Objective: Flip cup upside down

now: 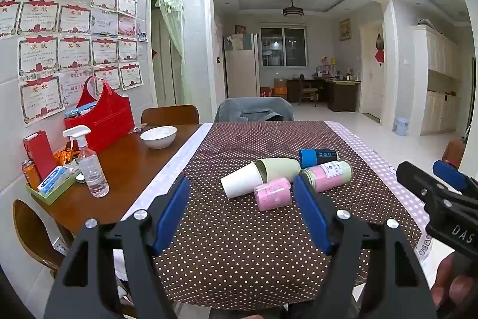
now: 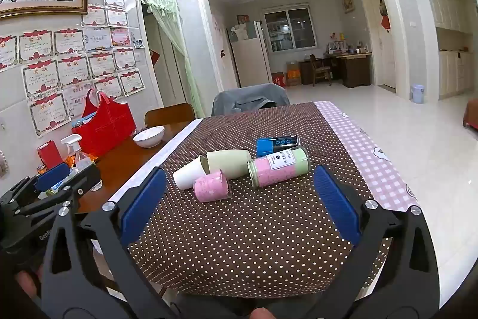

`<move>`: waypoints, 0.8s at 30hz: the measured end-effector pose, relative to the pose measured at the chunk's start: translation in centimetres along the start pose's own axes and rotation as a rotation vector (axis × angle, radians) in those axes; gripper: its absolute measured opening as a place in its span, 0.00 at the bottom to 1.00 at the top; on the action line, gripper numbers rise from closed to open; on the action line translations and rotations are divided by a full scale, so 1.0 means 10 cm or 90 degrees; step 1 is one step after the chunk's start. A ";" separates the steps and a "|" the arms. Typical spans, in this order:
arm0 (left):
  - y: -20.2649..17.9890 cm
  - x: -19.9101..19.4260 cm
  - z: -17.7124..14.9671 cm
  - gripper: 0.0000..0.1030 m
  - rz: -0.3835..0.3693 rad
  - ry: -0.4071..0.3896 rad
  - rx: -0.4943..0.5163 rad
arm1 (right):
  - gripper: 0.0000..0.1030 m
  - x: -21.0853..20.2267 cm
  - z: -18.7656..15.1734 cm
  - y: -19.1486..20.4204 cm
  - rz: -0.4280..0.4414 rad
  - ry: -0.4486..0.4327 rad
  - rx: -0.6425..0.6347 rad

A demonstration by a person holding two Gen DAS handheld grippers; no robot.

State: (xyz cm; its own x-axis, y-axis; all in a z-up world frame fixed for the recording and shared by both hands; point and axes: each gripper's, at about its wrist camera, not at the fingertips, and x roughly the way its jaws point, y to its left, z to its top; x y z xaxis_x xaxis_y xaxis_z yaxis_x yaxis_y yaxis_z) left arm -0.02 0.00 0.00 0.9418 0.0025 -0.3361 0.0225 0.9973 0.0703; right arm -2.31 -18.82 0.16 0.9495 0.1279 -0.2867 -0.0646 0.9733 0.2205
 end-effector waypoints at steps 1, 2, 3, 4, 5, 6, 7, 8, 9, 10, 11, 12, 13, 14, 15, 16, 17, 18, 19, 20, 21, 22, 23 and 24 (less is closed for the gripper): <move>0.00 0.00 0.00 0.69 0.001 0.000 0.001 | 0.94 0.00 0.00 0.00 0.001 -0.002 0.001; 0.00 0.00 0.00 0.69 0.001 0.000 0.002 | 0.94 -0.01 0.00 0.00 0.001 -0.002 0.001; 0.00 0.00 0.00 0.69 0.000 0.000 0.003 | 0.94 -0.01 0.00 0.00 0.001 -0.002 0.002; -0.01 -0.01 0.00 0.69 -0.001 -0.001 0.004 | 0.94 -0.01 0.00 0.00 0.000 -0.002 0.003; -0.01 -0.01 -0.01 0.69 -0.001 -0.002 0.006 | 0.94 -0.01 0.01 0.00 -0.001 -0.002 0.002; -0.01 -0.01 -0.01 0.69 -0.001 -0.003 0.007 | 0.94 -0.01 0.01 0.00 -0.002 -0.003 0.002; -0.02 -0.01 -0.01 0.69 -0.003 -0.003 0.008 | 0.94 -0.02 0.02 0.00 -0.003 -0.004 0.001; -0.02 -0.01 -0.02 0.69 -0.007 -0.003 0.008 | 0.94 -0.01 0.04 -0.02 -0.004 -0.008 -0.002; -0.02 0.01 -0.01 0.69 -0.011 0.001 0.004 | 0.94 -0.01 0.05 -0.02 -0.005 -0.009 -0.002; -0.03 0.02 -0.01 0.69 -0.014 0.002 0.004 | 0.94 -0.05 0.04 -0.01 -0.005 -0.011 -0.003; -0.03 0.02 -0.02 0.69 -0.015 0.001 0.005 | 0.94 -0.06 0.05 -0.01 -0.005 -0.012 -0.004; -0.04 0.02 -0.02 0.69 -0.017 0.000 0.006 | 0.94 -0.06 0.05 -0.01 -0.006 -0.013 -0.003; -0.05 0.01 -0.02 0.69 -0.018 -0.001 0.006 | 0.94 -0.07 0.06 -0.01 -0.006 -0.015 -0.004; -0.05 0.01 -0.02 0.69 -0.017 -0.002 0.007 | 0.94 -0.06 0.09 0.03 -0.006 -0.015 -0.005; -0.07 0.02 -0.03 0.69 -0.018 -0.004 0.007 | 0.94 -0.07 0.08 0.02 -0.006 -0.018 -0.006; -0.04 0.02 -0.02 0.69 -0.020 -0.004 0.005 | 0.94 -0.07 0.09 0.04 -0.006 -0.020 -0.008; -0.04 0.02 -0.01 0.69 -0.020 -0.005 0.003 | 0.94 -0.07 0.10 0.04 -0.006 -0.021 -0.009; -0.04 0.02 -0.01 0.69 -0.021 -0.005 0.003 | 0.94 -0.08 0.10 0.05 -0.005 -0.024 -0.010; -0.06 0.00 -0.02 0.69 -0.019 -0.006 0.004 | 0.94 -0.07 0.11 0.06 -0.005 -0.025 -0.011; -0.07 0.00 -0.02 0.69 -0.019 -0.007 0.003 | 0.94 -0.07 0.11 0.07 -0.005 -0.026 -0.012; -0.06 0.00 -0.02 0.69 -0.019 -0.007 0.002 | 0.94 -0.07 0.12 0.08 -0.004 -0.027 -0.013; -0.06 -0.01 -0.02 0.69 -0.020 -0.008 0.001 | 0.94 -0.07 0.12 0.09 -0.004 -0.028 -0.015; -0.05 -0.01 -0.02 0.69 -0.021 -0.010 0.000 | 0.94 -0.07 0.13 0.09 -0.004 -0.029 -0.015; -0.03 -0.01 -0.02 0.69 -0.022 -0.010 -0.002 | 0.94 -0.07 0.13 0.09 -0.005 -0.028 -0.017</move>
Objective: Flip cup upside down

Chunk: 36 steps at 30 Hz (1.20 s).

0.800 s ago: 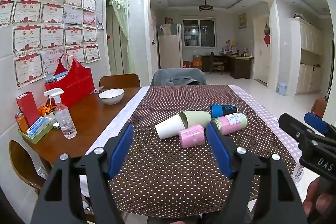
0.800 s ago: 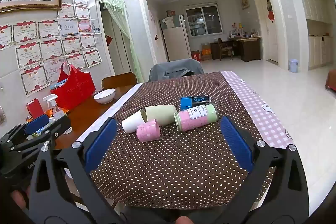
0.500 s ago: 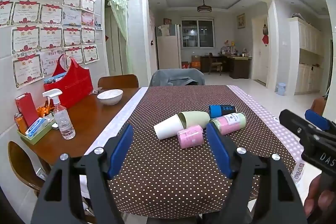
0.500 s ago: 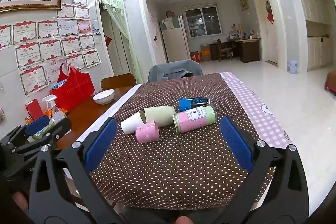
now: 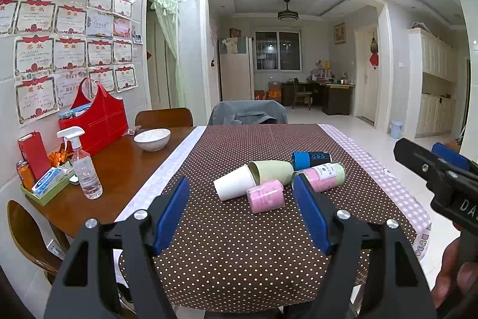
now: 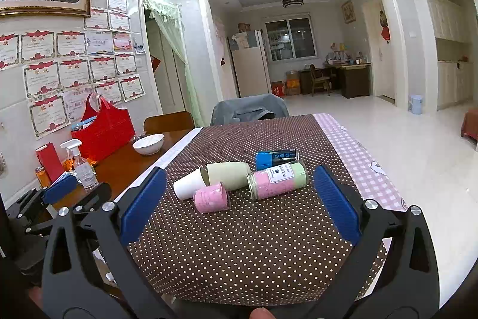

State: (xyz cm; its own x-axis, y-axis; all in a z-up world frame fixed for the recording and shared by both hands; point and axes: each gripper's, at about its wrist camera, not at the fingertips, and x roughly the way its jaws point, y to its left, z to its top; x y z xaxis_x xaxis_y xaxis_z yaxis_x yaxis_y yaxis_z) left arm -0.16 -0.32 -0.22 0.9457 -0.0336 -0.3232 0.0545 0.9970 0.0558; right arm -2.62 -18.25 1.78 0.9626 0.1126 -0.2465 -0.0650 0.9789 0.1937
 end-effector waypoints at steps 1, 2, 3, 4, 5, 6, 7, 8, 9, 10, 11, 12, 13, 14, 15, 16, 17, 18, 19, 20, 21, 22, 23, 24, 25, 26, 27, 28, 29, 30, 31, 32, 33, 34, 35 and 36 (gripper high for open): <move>0.00 0.00 0.00 0.69 -0.001 -0.001 -0.002 | 0.94 0.00 0.01 0.01 0.000 0.000 -0.001; 0.01 -0.01 0.00 0.69 -0.002 -0.003 -0.003 | 0.94 0.01 0.01 0.01 0.000 0.001 -0.001; 0.01 -0.01 0.01 0.69 -0.002 -0.004 -0.004 | 0.94 0.00 0.01 0.01 0.000 0.001 -0.001; 0.01 -0.02 0.01 0.69 -0.002 -0.006 -0.005 | 0.94 0.01 0.00 0.01 -0.001 0.000 -0.002; 0.01 -0.02 0.01 0.69 -0.001 -0.006 -0.005 | 0.94 0.01 0.00 0.02 -0.002 0.000 -0.003; 0.02 -0.02 0.01 0.69 -0.001 -0.007 -0.006 | 0.94 0.01 0.00 0.02 -0.002 -0.001 -0.003; 0.02 -0.03 0.01 0.69 -0.002 -0.008 -0.008 | 0.94 0.01 0.00 0.02 -0.003 -0.001 -0.003; 0.03 -0.03 0.01 0.69 -0.002 -0.008 -0.009 | 0.94 0.00 0.00 0.01 -0.002 -0.001 -0.003; 0.03 -0.03 0.01 0.69 -0.002 -0.009 -0.009 | 0.94 0.01 0.00 0.01 -0.003 -0.001 -0.003; 0.04 -0.03 0.01 0.69 -0.002 -0.010 -0.009 | 0.94 0.01 0.00 0.01 -0.003 -0.001 -0.003; 0.04 -0.03 0.01 0.69 -0.002 -0.009 -0.009 | 0.94 0.01 0.00 0.01 -0.003 -0.001 -0.003; 0.04 -0.03 0.01 0.69 -0.002 -0.009 -0.009 | 0.94 0.01 0.00 0.00 -0.003 0.000 -0.003; 0.04 -0.03 0.01 0.69 -0.002 -0.009 -0.009 | 0.94 0.01 0.00 0.01 -0.002 0.000 -0.004; 0.04 -0.03 0.01 0.69 -0.002 -0.009 -0.009 | 0.94 0.01 0.00 0.01 -0.003 -0.001 -0.004; 0.03 -0.03 0.01 0.69 -0.002 -0.009 -0.009 | 0.94 0.01 0.00 0.01 -0.003 -0.001 -0.004; 0.04 -0.03 0.01 0.69 -0.002 -0.009 -0.010 | 0.94 0.02 0.01 0.01 -0.003 -0.001 -0.005; 0.03 -0.03 0.01 0.69 -0.002 -0.009 -0.010 | 0.94 0.02 0.01 0.01 -0.003 -0.001 -0.006; 0.03 -0.03 0.01 0.69 -0.002 -0.009 -0.009 | 0.94 0.02 0.01 0.00 -0.003 0.000 -0.004; 0.03 -0.03 0.00 0.69 -0.002 -0.009 -0.009 | 0.94 0.02 0.01 0.01 -0.003 0.000 -0.004; 0.03 -0.03 0.00 0.69 -0.002 -0.009 -0.010 | 0.94 0.02 0.01 0.01 -0.003 -0.001 -0.005; 0.03 -0.03 0.00 0.69 -0.002 -0.009 -0.009 | 0.94 0.02 0.01 0.01 -0.004 -0.001 -0.005; 0.03 -0.03 0.00 0.69 -0.002 -0.009 -0.010 | 0.94 0.02 0.01 0.01 -0.004 -0.001 -0.006; 0.03 -0.03 0.00 0.69 -0.002 -0.009 -0.010 | 0.94 0.03 0.02 0.01 -0.005 -0.001 -0.006; 0.03 -0.02 0.00 0.69 -0.002 -0.009 -0.011 | 0.94 0.03 0.01 0.01 -0.004 -0.001 -0.006; 0.03 -0.01 0.00 0.69 -0.002 -0.008 -0.011 | 0.94 0.04 0.02 0.01 -0.003 -0.001 -0.007; 0.03 -0.01 0.00 0.69 -0.002 -0.009 -0.012 | 0.94 0.04 0.02 0.01 -0.004 -0.001 -0.007; 0.03 -0.01 0.00 0.69 -0.002 -0.009 -0.012 | 0.94 0.04 0.02 0.00 -0.004 -0.001 -0.007; 0.03 -0.01 0.00 0.69 -0.003 -0.008 -0.012 | 0.94 0.04 0.02 0.00 -0.003 -0.001 -0.007; 0.03 -0.01 0.00 0.69 -0.003 -0.008 -0.012 | 0.94 0.04 0.02 0.00 -0.003 -0.002 -0.007; 0.03 -0.01 0.00 0.69 -0.002 -0.009 -0.012 | 0.94 0.04 0.02 0.00 -0.003 -0.002 -0.007; 0.03 -0.01 -0.01 0.69 -0.002 -0.009 -0.013 | 0.94 0.05 0.02 -0.01 -0.003 -0.002 -0.007; 0.04 -0.01 0.00 0.69 -0.001 -0.010 -0.014 | 0.94 0.05 0.02 0.00 -0.003 -0.002 -0.008; 0.03 -0.01 0.00 0.69 -0.001 -0.010 -0.014 | 0.94 0.05 0.02 0.00 -0.003 -0.002 -0.008; 0.03 -0.01 0.00 0.69 -0.001 -0.010 -0.015 | 0.94 0.06 0.02 -0.01 -0.003 -0.002 -0.009; 0.03 -0.01 -0.01 0.69 -0.001 -0.010 -0.015 | 0.94 0.07 0.03 -0.02 -0.003 -0.002 -0.009; 0.04 -0.01 0.00 0.69 -0.002 -0.010 -0.014 | 0.94 0.07 0.02 -0.01 -0.003 -0.002 -0.010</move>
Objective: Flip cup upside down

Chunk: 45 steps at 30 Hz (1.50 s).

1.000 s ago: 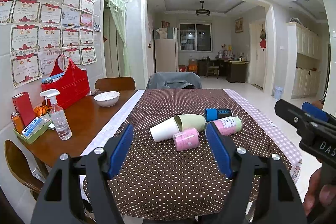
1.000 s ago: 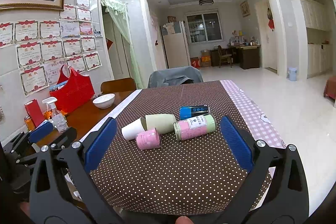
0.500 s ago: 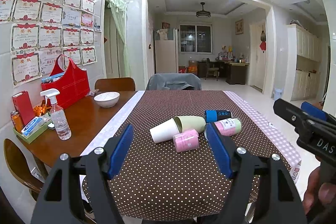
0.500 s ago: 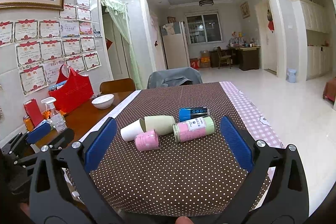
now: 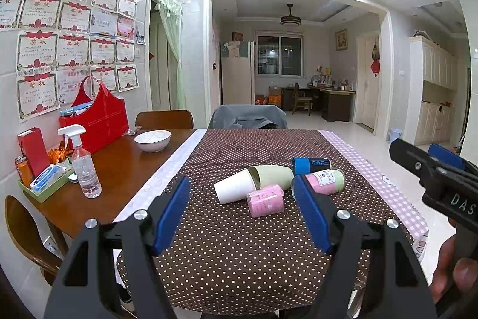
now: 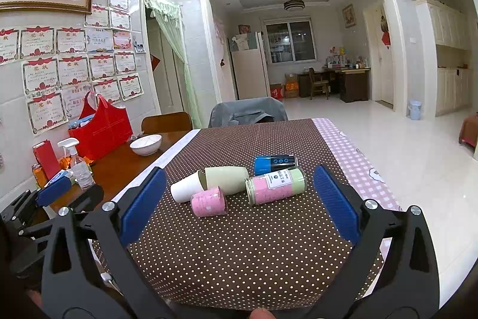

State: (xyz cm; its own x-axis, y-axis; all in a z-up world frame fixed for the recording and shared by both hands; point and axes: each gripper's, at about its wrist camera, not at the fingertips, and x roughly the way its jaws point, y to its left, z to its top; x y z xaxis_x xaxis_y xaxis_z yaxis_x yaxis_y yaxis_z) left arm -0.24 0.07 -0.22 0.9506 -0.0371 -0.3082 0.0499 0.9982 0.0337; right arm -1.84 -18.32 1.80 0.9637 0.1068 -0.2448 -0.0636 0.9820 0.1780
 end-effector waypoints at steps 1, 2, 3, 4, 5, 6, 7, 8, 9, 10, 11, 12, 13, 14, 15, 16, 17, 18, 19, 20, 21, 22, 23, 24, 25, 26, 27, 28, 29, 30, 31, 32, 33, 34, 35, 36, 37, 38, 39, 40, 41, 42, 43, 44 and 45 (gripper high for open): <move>0.00 0.00 0.00 0.69 0.000 0.000 0.000 | 0.94 0.01 0.00 -0.01 0.000 0.000 -0.001; 0.00 0.00 0.00 0.69 0.000 0.000 0.000 | 0.94 0.01 0.00 -0.01 0.000 0.000 0.000; 0.00 0.00 0.00 0.69 0.000 0.000 0.000 | 0.94 0.01 0.00 -0.01 0.000 0.000 0.000; 0.00 0.00 -0.01 0.69 0.000 0.001 0.000 | 0.94 0.01 0.00 0.00 0.000 0.000 -0.001; 0.00 0.01 -0.01 0.69 0.000 0.001 -0.001 | 0.94 0.01 0.00 0.00 0.000 -0.001 -0.001; 0.01 0.01 -0.01 0.69 0.000 0.002 -0.001 | 0.94 0.02 0.00 -0.01 0.000 -0.001 -0.002; 0.01 0.01 -0.01 0.69 0.001 0.002 -0.001 | 0.94 0.03 0.00 -0.02 0.001 -0.001 -0.003; 0.01 0.02 -0.02 0.69 0.001 0.002 -0.001 | 0.94 0.03 0.00 -0.02 0.001 -0.001 -0.004; 0.01 0.02 -0.02 0.69 0.002 0.002 -0.001 | 0.94 0.03 0.01 -0.01 0.001 -0.002 -0.006; 0.01 0.02 -0.02 0.69 0.001 0.002 -0.002 | 0.94 0.04 0.00 -0.02 0.002 -0.002 -0.007; 0.03 0.03 -0.02 0.69 0.001 0.003 -0.002 | 0.94 0.06 0.01 -0.03 0.002 -0.002 -0.009; 0.03 0.04 -0.02 0.69 0.002 0.005 -0.002 | 0.94 0.07 0.00 -0.03 0.003 -0.002 -0.010; 0.05 0.06 -0.02 0.69 0.003 0.006 -0.003 | 0.94 0.09 0.00 -0.04 0.003 -0.001 -0.011; 0.05 0.07 -0.02 0.69 0.004 0.007 -0.003 | 0.94 0.09 0.01 -0.03 0.002 -0.001 -0.013; 0.06 0.09 -0.03 0.69 0.005 0.008 -0.004 | 0.94 0.11 0.01 -0.04 0.002 -0.001 -0.013; 0.06 0.10 -0.03 0.69 0.006 0.008 -0.003 | 0.94 0.13 0.01 -0.04 0.003 0.000 -0.013; 0.07 0.12 -0.02 0.69 0.007 0.009 -0.003 | 0.94 0.14 0.01 -0.05 0.002 0.001 -0.014; 0.07 0.12 -0.02 0.69 0.006 0.008 -0.002 | 0.94 0.14 0.02 -0.03 0.001 0.001 -0.015; 0.07 0.13 -0.02 0.69 0.008 0.008 0.000 | 0.94 0.15 0.02 -0.03 0.001 0.001 -0.017; 0.08 0.16 -0.01 0.69 0.008 0.007 0.002 | 0.94 0.18 0.02 -0.04 0.001 0.003 -0.018; 0.08 0.17 0.00 0.69 0.008 0.006 0.004 | 0.94 0.20 0.01 -0.04 0.001 0.005 -0.018; 0.07 0.19 0.01 0.69 0.007 0.006 0.007 | 0.94 0.23 0.01 -0.05 0.000 0.007 -0.019; 0.07 0.23 0.03 0.69 0.007 0.006 0.011 | 0.94 0.26 0.02 -0.06 -0.002 0.010 -0.021; 0.06 0.26 0.04 0.69 0.005 0.007 0.013 | 0.94 0.29 0.02 -0.07 -0.002 0.013 -0.021; 0.05 0.30 0.05 0.69 0.003 0.008 0.018 | 0.94 0.33 0.02 -0.09 -0.002 0.017 -0.021; 0.02 0.33 0.06 0.69 0.002 0.009 0.024 | 0.94 0.38 0.03 -0.09 -0.003 0.021 -0.022; 0.00 0.37 0.08 0.69 0.000 0.009 0.030 | 0.94 0.42 0.04 -0.10 -0.004 0.023 -0.023; -0.02 0.43 0.09 0.69 -0.003 0.011 0.040 | 0.94 0.46 0.04 -0.12 -0.005 0.027 -0.025; -0.04 0.49 0.11 0.69 -0.005 0.014 0.048 | 0.94 0.51 0.05 -0.13 -0.004 0.031 -0.025; -0.06 0.52 0.11 0.69 -0.007 0.015 0.053 | 0.94 0.55 0.05 -0.15 -0.005 0.034 -0.025; -0.09 0.60 0.13 0.69 -0.009 0.019 0.063 | 0.94 0.61 0.05 -0.17 -0.007 0.039 -0.026; -0.10 0.65 0.14 0.69 -0.012 0.023 0.068 | 0.94 0.67 0.06 -0.20 -0.008 0.044 -0.026; -0.12 0.70 0.16 0.69 -0.013 0.025 0.072 | 0.94 0.71 0.06 -0.22 -0.008 0.048 -0.025; -0.14 0.76 0.18 0.69 -0.017 0.029 0.080 | 0.94 0.78 0.07 -0.27 -0.008 0.055 -0.022; -0.16 0.83 0.20 0.69 -0.023 0.034 0.086 | 0.94 0.83 0.07 -0.30 -0.009 0.060 -0.021; -0.17 0.88 0.22 0.69 -0.028 0.039 0.089 | 0.94 0.87 0.08 -0.33 -0.010 0.065 -0.020; -0.20 0.96 0.24 0.69 -0.033 0.045 0.096 | 0.94 0.93 0.08 -0.37 -0.012 0.071 -0.018; -0.24 1.02 0.25 0.69 -0.037 0.049 0.104 | 0.94 1.00 0.09 -0.43 -0.014 0.079 -0.014; -0.27 1.08 0.27 0.69 -0.040 0.055 0.112 | 0.94 1.04 0.09 -0.46 -0.015 0.086 -0.010; -0.30 1.16 0.29 0.69 -0.044 0.060 0.121 | 0.94 1.12 0.09 -0.54 -0.017 0.098 -0.003; -0.34 1.23 0.30 0.69 -0.045 0.063 0.129 | 0.94 1.16 0.09 -0.59 -0.019 0.106 0.002; -0.37 1.28 0.31 0.69 -0.045 0.064 0.136 | 0.94 1.23 0.09 -0.66 -0.026 0.116 0.008; -0.42 1.37 0.32 0.69 -0.049 0.069 0.148 | 0.94 1.28 0.08 -0.70 -0.031 0.124 0.011; -0.44 1.42 0.33 0.69 -0.053 0.073 0.152 | 0.94 1.33 0.08 -0.75 -0.035 0.133 0.015; -0.47 1.49 0.35 0.69 -0.058 0.079 0.157 | 0.94 1.40 0.07 -0.83 -0.036 0.146 0.024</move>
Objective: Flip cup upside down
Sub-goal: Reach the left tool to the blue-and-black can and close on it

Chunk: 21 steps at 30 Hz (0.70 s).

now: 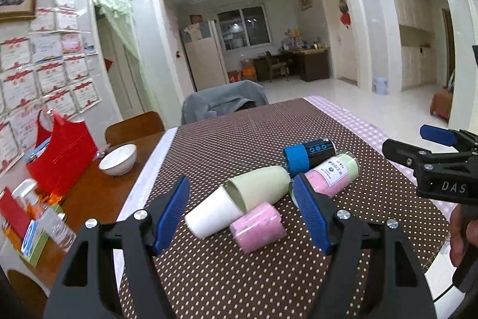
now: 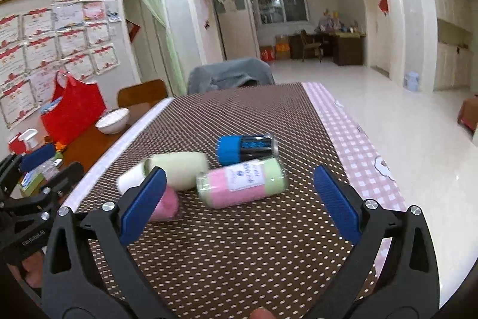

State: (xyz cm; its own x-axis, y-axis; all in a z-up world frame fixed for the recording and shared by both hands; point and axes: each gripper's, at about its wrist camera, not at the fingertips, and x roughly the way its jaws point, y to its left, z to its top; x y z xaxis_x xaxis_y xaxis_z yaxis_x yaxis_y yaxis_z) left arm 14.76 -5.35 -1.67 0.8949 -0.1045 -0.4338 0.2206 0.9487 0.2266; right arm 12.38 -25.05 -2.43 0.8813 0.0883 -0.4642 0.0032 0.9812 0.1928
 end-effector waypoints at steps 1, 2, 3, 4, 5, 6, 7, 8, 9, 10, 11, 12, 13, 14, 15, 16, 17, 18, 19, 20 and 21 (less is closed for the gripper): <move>-0.02 0.10 0.05 0.69 -0.009 0.007 0.007 | 0.94 0.05 0.01 -0.04 -0.003 0.007 0.006; -0.03 0.17 0.09 0.69 -0.015 0.011 0.013 | 0.94 0.11 0.02 -0.09 -0.006 0.014 0.012; -0.05 0.24 0.13 0.69 -0.018 0.014 0.022 | 0.94 0.16 0.02 -0.14 -0.007 0.019 0.017; -0.08 0.33 0.17 0.69 -0.024 0.019 0.035 | 0.94 0.22 0.03 -0.19 -0.008 0.028 0.025; -0.11 0.41 0.21 0.69 -0.034 0.027 0.047 | 0.94 0.27 0.03 -0.23 -0.008 0.034 0.032; -0.14 0.49 0.24 0.69 -0.047 0.036 0.058 | 0.94 0.32 0.04 -0.27 -0.007 0.041 0.038; -0.17 0.62 0.29 0.69 -0.067 0.051 0.075 | 0.94 0.39 0.04 -0.30 -0.006 0.049 0.044; -0.19 0.70 0.32 0.69 -0.076 0.061 0.088 | 0.94 0.45 0.06 -0.34 -0.007 0.056 0.047; -0.22 0.80 0.35 0.69 -0.079 0.070 0.104 | 0.94 0.49 0.06 -0.36 -0.007 0.061 0.051; -0.26 0.90 0.37 0.69 -0.084 0.081 0.125 | 0.94 0.56 0.07 -0.39 -0.007 0.067 0.055; -0.31 0.99 0.39 0.69 -0.092 0.090 0.141 | 0.94 0.60 0.08 -0.41 -0.006 0.072 0.058; -0.34 1.07 0.41 0.69 -0.099 0.100 0.153 | 0.94 0.66 0.10 -0.44 -0.006 0.078 0.061; -0.37 1.18 0.44 0.69 -0.108 0.113 0.169 | 0.94 0.71 0.11 -0.46 -0.006 0.081 0.063; -0.40 1.27 0.47 0.69 -0.116 0.123 0.182 | 0.94 0.75 0.12 -0.48 -0.005 0.085 0.066; -0.42 1.36 0.49 0.69 -0.124 0.133 0.194 | 0.94 0.80 0.13 -0.50 -0.003 0.091 0.068; -0.47 1.48 0.52 0.69 -0.136 0.147 0.211 | 0.94 0.85 0.13 -0.52 -0.002 0.099 0.070; -0.52 1.56 0.53 0.69 -0.144 0.156 0.225 | 0.94 0.91 0.14 -0.54 -0.001 0.105 0.072; -0.57 1.64 0.55 0.69 -0.151 0.163 0.239 | 0.94 0.95 0.14 -0.56 0.000 0.112 0.074; -0.62 1.73 0.56 0.69 -0.157 0.172 0.259 | 0.94 1.01 0.14 -0.58 0.000 0.121 0.077; -0.66 1.82 0.56 0.69 -0.164 0.182 0.277 | 0.94 1.07 0.14 -0.61 0.001 0.130 0.080; -0.70 1.89 0.57 0.69 -0.171 0.192 0.290 | 0.94 1.10 0.15 -0.62 0.001 0.134 0.082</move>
State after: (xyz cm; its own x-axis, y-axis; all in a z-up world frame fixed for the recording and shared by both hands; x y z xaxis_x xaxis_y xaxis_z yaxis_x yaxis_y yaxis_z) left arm 32.34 -15.69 -6.46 0.6502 -0.1700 -0.7405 0.6268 0.6709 0.3963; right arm 22.78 -30.42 -7.46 0.7639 0.1374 -0.6306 0.0735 0.9522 0.2964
